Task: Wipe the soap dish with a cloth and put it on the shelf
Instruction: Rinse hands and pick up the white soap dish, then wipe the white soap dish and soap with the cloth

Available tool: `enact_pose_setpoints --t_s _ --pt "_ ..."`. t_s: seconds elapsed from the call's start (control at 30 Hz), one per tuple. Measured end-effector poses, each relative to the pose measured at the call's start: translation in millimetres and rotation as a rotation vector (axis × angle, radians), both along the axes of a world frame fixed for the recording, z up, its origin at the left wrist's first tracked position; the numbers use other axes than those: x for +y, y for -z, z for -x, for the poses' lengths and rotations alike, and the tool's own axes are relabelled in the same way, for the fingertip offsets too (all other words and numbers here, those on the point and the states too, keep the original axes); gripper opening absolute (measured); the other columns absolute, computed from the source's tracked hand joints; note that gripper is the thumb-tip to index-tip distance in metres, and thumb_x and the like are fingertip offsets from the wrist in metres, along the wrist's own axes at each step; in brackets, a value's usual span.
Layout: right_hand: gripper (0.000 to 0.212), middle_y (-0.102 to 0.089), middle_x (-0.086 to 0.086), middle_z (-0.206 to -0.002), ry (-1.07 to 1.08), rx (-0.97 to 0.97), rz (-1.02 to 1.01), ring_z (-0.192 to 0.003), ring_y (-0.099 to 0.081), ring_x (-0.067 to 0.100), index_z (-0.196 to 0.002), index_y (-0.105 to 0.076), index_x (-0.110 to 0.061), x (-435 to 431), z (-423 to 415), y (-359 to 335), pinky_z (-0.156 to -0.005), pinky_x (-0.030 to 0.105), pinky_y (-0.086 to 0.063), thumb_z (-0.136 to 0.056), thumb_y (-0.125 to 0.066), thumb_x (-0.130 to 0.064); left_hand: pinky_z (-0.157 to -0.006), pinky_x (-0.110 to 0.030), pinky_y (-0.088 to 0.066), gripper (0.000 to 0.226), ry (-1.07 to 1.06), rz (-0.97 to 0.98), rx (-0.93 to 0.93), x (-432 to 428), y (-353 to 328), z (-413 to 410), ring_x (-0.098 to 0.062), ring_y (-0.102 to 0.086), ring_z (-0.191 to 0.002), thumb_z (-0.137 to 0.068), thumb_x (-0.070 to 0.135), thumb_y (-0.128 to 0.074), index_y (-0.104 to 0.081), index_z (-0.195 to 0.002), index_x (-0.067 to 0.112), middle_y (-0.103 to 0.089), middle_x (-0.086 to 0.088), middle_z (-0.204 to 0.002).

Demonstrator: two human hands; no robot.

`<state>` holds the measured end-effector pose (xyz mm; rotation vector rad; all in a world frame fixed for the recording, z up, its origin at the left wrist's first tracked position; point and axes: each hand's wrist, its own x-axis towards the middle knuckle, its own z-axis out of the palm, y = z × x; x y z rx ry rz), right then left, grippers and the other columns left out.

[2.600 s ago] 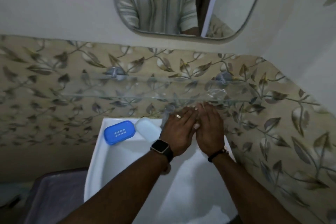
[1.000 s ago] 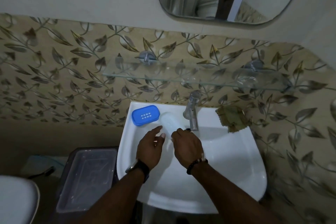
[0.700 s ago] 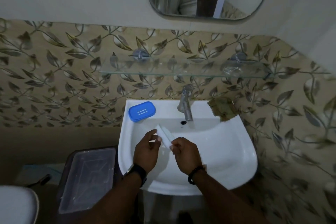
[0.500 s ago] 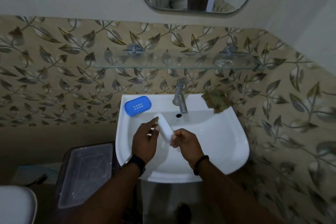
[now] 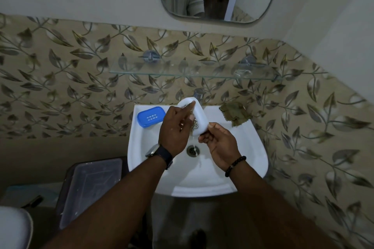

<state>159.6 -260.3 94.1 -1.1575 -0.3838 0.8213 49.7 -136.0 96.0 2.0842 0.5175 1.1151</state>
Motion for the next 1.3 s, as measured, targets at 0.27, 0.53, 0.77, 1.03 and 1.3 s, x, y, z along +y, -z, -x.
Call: enact_pose_setpoints --t_s 0.27,0.53,0.77,1.03,1.3 --pt "0.025 -0.058 0.0 -0.081 -0.02 -0.965 0.416 -0.071 -0.053 0.009 -0.082 -0.057 -0.01 -27.5 -6.5 20.8 -0.068 0.02 -0.043 -0.093 -0.07 -0.028 -0.068 -0.035 -0.063 0.035 -0.069 0.923 -0.127 -3.0 18.5 -1.3 -0.022 -0.075 -0.081 -0.09 0.055 -0.064 -0.067 -0.103 0.023 -0.073 -0.005 -0.1" --pt "0.015 -0.06 -0.003 -0.112 -0.027 -1.474 0.406 -0.104 -0.057 0.015 -0.102 -0.062 -0.019 -54.2 -59.6 39.0 -0.081 0.033 -0.048 -0.09 -0.068 -0.026 -0.076 -0.041 -0.065 0.018 0.15 1.379 -0.076 0.1 39.5 -15.3 -0.028 -0.076 -0.079 -0.091 0.011 -0.071 -0.071 -0.105 -0.002 -0.077 -0.017 -0.102" --pt "0.048 -0.057 0.007 -0.139 0.197 -1.455 0.427 -0.127 -0.055 0.025 -0.139 -0.055 -0.015 -38.5 -133.6 31.3 -0.104 0.042 -0.046 -0.092 -0.062 -0.018 -0.079 -0.043 -0.064 0.006 0.082 1.343 -0.241 -3.0 49.8 -48.7 -0.016 -0.07 -0.065 -0.091 0.011 -0.071 -0.074 -0.095 0.007 -0.078 -0.004 -0.079" --pt "0.063 -0.048 0.019 -0.149 0.109 -1.371 0.63 -0.136 -0.047 0.038 -0.148 -0.045 -0.007 10.4 -233.1 48.7 -0.115 0.048 -0.037 -0.089 -0.067 -0.007 -0.084 -0.047 -0.062 0.039 0.051 1.331 -0.254 -3.1 58.0 -58.4 -0.023 -0.071 -0.08 -0.079 0.024 -0.075 -0.073 -0.114 0.006 -0.077 -0.01 -0.094" --pt "0.054 -0.045 0.015 -0.148 -0.124 -1.465 1.214 -0.131 -0.042 0.04 -0.143 -0.047 -0.016 48.8 -270.2 92.8 -0.109 0.045 -0.036 -0.09 -0.057 -0.022 -0.092 -0.049 -0.059 0.039 0.049 1.311 -0.242 0.0 64.2 -49.5 -0.029 -0.072 -0.108 -0.086 0.021 -0.067 -0.071 -0.122 0.008 -0.074 -0.011 -0.123"
